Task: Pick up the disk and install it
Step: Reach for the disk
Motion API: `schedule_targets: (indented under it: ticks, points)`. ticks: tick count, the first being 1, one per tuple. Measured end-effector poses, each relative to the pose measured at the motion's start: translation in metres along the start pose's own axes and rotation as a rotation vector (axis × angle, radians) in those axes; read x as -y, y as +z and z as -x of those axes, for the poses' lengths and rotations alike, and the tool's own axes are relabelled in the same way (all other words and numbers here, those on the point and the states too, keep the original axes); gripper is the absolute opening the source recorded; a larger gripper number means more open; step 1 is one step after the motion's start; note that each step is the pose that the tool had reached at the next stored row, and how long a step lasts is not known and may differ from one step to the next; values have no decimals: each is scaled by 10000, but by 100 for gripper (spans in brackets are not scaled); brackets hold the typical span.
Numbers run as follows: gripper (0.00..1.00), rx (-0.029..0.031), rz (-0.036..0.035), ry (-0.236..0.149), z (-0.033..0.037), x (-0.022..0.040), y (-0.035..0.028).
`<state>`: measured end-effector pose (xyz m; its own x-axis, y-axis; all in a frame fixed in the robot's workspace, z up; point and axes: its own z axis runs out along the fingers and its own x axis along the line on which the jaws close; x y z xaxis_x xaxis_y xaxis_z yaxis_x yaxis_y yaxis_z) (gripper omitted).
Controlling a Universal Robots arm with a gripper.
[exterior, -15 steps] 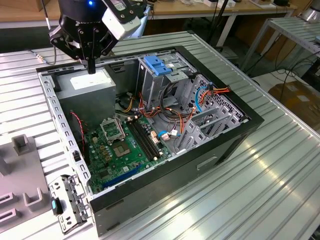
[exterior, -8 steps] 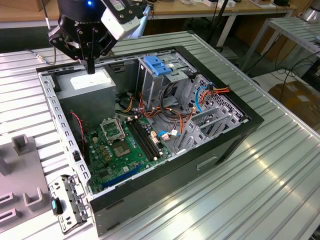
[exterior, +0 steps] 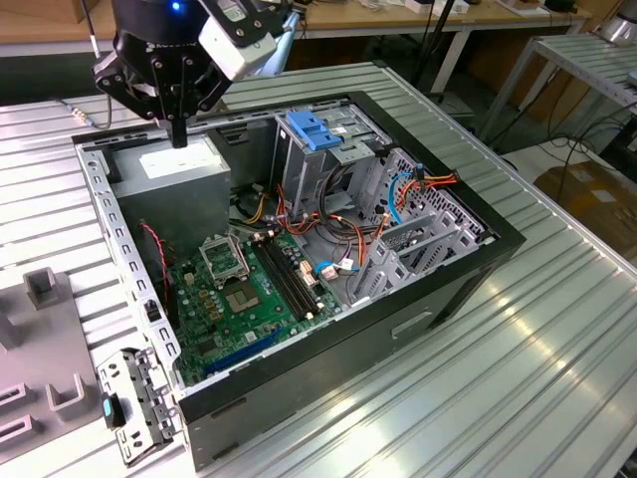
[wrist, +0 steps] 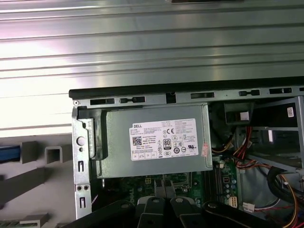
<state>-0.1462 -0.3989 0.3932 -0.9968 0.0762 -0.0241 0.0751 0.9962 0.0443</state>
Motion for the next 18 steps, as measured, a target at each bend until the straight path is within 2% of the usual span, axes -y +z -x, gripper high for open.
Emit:
schedule_targets:
  ticks: [18]
  points:
    - [11,-9,-1,1,-46,4,-1]
